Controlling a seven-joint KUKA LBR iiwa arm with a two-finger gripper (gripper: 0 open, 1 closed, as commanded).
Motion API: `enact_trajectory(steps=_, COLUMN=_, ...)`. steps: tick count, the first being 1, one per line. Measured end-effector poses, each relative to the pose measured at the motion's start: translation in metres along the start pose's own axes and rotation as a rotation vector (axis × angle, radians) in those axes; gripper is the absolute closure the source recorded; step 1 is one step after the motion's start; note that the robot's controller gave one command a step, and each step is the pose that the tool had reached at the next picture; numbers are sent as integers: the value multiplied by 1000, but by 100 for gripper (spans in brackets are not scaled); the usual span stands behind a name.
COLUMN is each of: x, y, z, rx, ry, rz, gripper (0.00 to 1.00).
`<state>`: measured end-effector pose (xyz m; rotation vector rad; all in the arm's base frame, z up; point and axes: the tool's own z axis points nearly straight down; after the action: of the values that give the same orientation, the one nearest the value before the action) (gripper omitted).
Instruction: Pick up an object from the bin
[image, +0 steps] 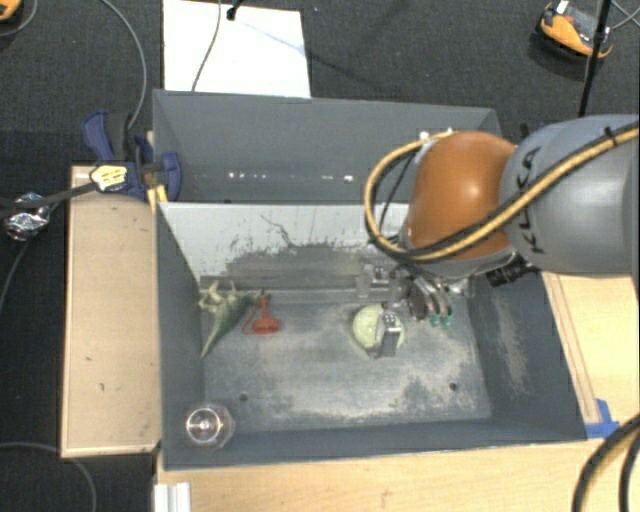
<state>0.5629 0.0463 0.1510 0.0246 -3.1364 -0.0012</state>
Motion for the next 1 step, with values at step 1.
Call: enact_trajectory(steps=1, x=-2, y=0, z=-4, rx=0, ry=-8, rz=1, gripper=0)
